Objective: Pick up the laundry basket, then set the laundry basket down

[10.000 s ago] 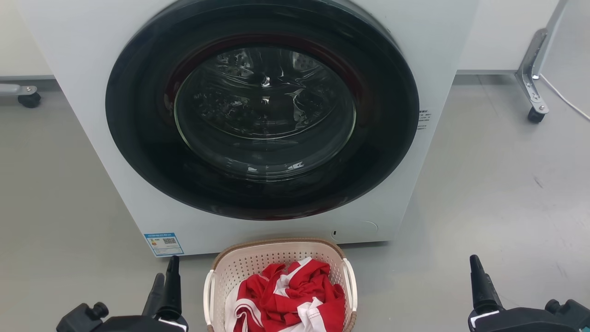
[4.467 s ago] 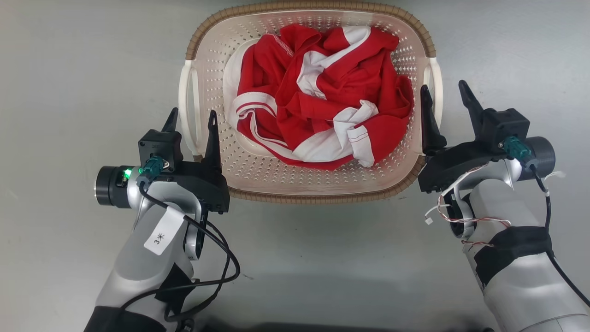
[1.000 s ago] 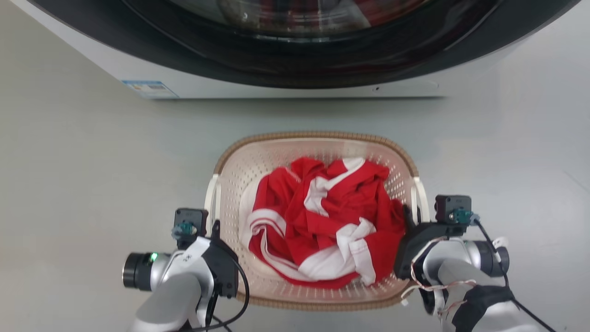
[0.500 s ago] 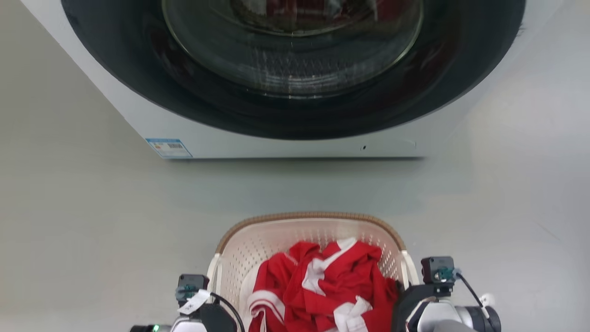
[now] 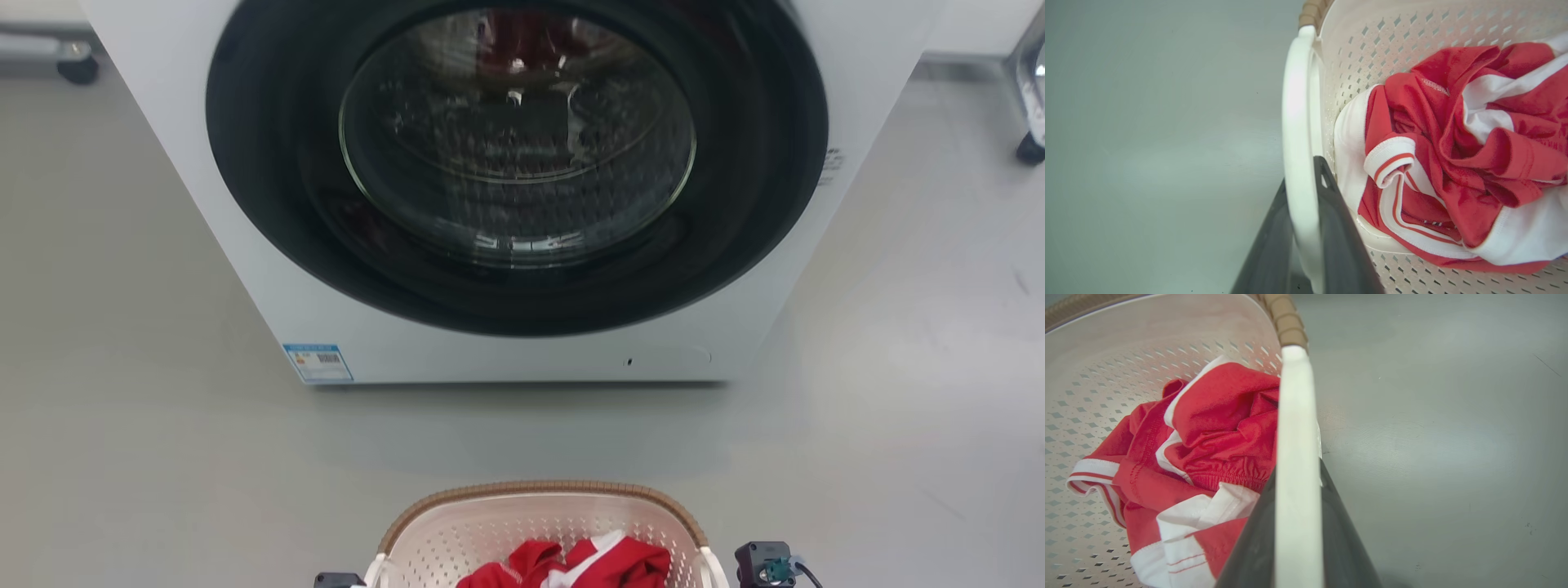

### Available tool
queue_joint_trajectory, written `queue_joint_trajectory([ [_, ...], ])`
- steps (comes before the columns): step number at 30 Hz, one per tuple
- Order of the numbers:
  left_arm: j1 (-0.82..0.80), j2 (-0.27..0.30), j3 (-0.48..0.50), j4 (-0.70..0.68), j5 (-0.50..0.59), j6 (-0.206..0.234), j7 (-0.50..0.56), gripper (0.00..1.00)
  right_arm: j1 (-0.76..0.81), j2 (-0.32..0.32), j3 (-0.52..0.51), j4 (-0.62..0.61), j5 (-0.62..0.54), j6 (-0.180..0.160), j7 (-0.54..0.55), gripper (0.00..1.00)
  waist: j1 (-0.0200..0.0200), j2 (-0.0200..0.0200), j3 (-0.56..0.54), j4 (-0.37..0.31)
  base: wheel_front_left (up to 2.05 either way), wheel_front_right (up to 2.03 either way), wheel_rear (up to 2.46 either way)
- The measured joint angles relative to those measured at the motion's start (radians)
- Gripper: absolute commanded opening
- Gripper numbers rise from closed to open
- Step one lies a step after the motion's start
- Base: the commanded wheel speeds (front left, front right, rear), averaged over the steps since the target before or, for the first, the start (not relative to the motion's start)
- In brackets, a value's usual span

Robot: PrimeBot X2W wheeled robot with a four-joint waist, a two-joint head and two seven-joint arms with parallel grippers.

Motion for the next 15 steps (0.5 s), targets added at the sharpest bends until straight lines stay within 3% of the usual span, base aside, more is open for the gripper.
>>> queue_joint_trajectory([
  [15, 0.027, 0.006, -0.015, 0.003, -0.007, -0.007, 0.016, 0.0, 0.026, -0.002, 0.042, -0.016, 0.063, -0.004, 0.017, 0.0, 0.0001, 0.0001, -0.103, -0.016, 0.0, 0.0, 0.0],
])
